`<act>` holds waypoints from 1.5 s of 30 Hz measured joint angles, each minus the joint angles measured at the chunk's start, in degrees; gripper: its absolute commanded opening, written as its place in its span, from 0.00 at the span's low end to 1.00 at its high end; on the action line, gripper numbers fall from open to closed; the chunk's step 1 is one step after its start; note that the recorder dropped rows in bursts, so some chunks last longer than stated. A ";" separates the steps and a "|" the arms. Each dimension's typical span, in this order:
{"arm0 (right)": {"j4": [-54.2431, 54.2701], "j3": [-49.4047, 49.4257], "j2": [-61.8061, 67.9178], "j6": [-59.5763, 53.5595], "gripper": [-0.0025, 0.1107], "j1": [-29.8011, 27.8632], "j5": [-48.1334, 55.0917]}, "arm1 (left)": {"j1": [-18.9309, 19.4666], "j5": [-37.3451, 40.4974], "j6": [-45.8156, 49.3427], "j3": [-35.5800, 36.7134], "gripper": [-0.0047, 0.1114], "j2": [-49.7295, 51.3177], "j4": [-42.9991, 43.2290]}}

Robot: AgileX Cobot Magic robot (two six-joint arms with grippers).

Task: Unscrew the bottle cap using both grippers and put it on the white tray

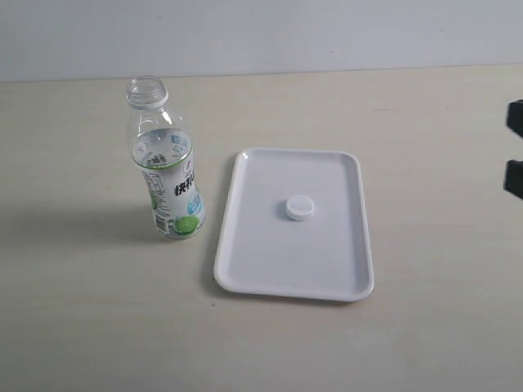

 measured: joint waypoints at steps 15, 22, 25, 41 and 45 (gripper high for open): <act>0.22 3.56 -14.95 3.65 0.02 -5.78 -2.55 | 0.00 0.15 0.00 0.00 0.04 0.00 -0.10; -10.59 4.37 -21.82 14.99 0.02 -13.09 -1.65 | 0.00 0.15 0.00 0.00 0.04 0.00 -0.10; -19.57 6.36 -25.16 23.76 0.02 -16.36 -0.70 | 0.00 0.15 0.00 0.00 0.04 0.00 -0.10; -26.92 19.07 -34.10 29.34 0.02 -18.59 4.04 | 0.00 0.15 0.00 0.00 0.04 0.00 -0.10; -26.92 19.81 -35.11 29.34 0.02 -18.59 5.04 | 0.00 0.15 0.00 0.00 0.04 0.00 -0.10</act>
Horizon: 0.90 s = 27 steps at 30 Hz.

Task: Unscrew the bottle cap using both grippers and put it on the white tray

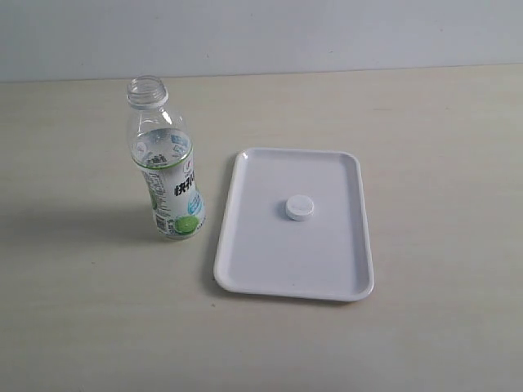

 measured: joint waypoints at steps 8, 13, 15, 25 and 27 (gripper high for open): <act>0.00 0.00 -3.29 0.00 0.02 0.00 6.10 | 0.00 0.00 0.00 0.00 0.04 0.00 0.00; 0.00 0.00 -3.39 0.00 0.02 0.00 6.33 | 0.00 0.00 0.00 0.00 0.04 0.00 0.00; 0.00 0.00 -3.39 0.00 0.02 0.00 6.33 | 0.00 0.00 0.00 0.00 0.04 0.00 0.00; 0.00 0.00 -3.39 0.00 0.02 0.00 6.46 | 0.00 0.00 0.00 0.00 0.04 0.00 0.00; 0.00 0.00 -3.39 0.00 0.02 0.00 6.46 | 0.00 0.00 0.00 0.00 0.04 0.00 0.00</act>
